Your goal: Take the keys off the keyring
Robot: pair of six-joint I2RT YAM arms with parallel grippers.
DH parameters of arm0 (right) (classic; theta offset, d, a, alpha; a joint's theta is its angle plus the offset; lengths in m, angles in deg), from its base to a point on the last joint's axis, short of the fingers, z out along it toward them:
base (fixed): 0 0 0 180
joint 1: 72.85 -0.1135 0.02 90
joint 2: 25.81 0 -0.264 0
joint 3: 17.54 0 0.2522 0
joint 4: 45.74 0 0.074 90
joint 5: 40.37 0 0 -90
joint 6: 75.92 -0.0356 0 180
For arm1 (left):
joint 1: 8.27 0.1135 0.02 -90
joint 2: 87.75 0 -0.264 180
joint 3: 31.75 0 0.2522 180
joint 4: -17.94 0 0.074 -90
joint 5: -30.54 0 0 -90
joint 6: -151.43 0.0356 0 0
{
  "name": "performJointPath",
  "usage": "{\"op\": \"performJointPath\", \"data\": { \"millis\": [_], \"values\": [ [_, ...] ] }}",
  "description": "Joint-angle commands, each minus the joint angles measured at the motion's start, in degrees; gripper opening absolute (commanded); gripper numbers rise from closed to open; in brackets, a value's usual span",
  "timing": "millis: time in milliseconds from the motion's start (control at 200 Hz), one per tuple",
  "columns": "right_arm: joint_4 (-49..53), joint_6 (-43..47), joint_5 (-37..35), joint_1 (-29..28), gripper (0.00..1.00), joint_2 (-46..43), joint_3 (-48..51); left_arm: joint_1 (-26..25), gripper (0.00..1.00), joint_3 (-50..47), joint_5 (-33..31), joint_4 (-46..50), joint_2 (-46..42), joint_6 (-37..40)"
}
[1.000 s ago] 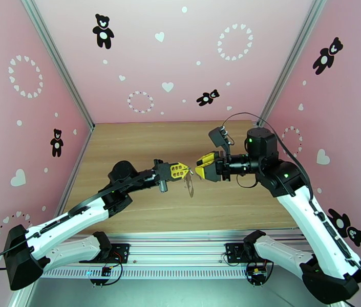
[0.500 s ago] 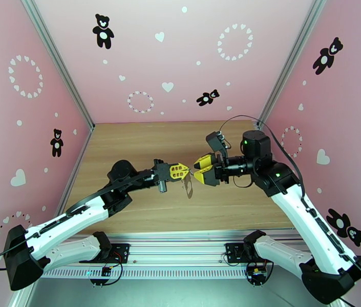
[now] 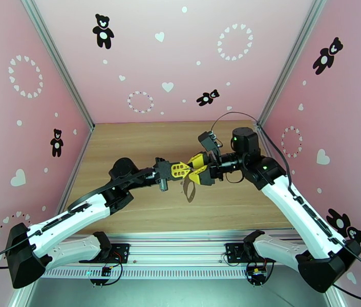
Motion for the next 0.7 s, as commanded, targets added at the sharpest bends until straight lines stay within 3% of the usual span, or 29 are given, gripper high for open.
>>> {"op": "performJointPath", "data": {
  "millis": [0,130,330,456,696],
  "values": [
    [5.86,4.39,2.05,-0.34,0.53,-0.20,-2.62,0.66,0.00,2.00,0.32,-0.66,-0.21,0.09],
    [6.43,4.65,1.42,0.45,0.48,-2.24,-2.55,1.06,0.00,1.10,0.02,-0.35,-0.93,0.12],
    [8.48,5.69,0.27,1.24,0.48,-3.00,-3.47,1.18,0.00,0.78,1.12,0.41,-1.23,-0.21],
    [6.77,4.42,2.91,1.33,0.49,-2.71,-3.77,1.14,0.00,1.07,1.47,1.21,-1.30,0.01],
    [12.52,9.17,4.44,1.37,0.47,-1.90,-5.72,1.32,0.00,1.86,2.04,3.93,-1.34,1.24]
  ]
}}
